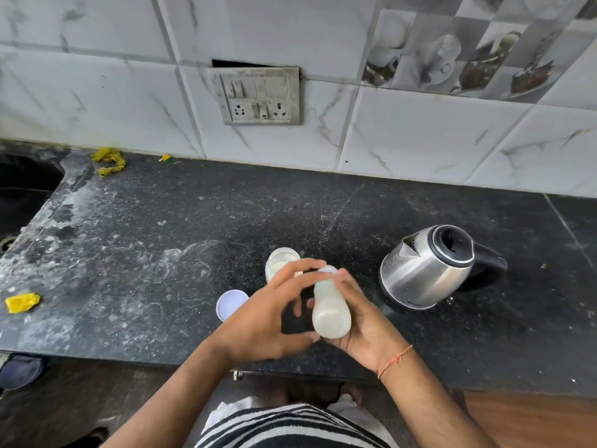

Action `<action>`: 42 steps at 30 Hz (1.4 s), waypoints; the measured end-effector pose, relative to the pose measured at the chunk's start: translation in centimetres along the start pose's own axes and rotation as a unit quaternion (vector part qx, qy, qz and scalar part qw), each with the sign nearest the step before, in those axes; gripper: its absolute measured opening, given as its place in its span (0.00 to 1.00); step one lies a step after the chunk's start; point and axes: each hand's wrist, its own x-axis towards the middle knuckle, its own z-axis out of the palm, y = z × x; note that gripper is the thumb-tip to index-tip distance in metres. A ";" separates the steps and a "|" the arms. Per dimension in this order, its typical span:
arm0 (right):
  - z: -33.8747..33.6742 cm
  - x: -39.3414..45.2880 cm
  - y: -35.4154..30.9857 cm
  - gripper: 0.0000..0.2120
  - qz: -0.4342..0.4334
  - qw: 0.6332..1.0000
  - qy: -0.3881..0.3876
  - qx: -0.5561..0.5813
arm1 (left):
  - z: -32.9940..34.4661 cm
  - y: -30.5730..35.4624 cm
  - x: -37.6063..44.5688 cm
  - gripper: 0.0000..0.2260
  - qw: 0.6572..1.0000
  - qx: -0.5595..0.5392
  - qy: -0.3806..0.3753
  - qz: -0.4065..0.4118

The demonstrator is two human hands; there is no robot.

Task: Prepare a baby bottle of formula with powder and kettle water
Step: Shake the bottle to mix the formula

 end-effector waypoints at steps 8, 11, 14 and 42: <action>0.1 0.6 0.0 0.30 -0.038 0.995 0.026 -0.089 | 3.9 -9.9 -4.4 0.20 0.953 -0.016 -0.075 -0.294; 0.2 1.7 -0.1 0.28 -0.107 0.986 0.123 -0.031 | 5.6 -10.6 -5.0 0.16 0.943 0.079 -0.130 -0.297; 0.4 1.9 1.2 0.34 -0.068 0.974 0.084 -0.198 | 6.5 -10.6 -4.2 0.15 0.950 0.125 -0.109 -0.264; -1.8 4.8 -0.1 0.25 -0.165 0.942 0.291 -0.032 | 7.4 -11.1 -0.8 0.53 0.915 0.198 -0.185 -0.298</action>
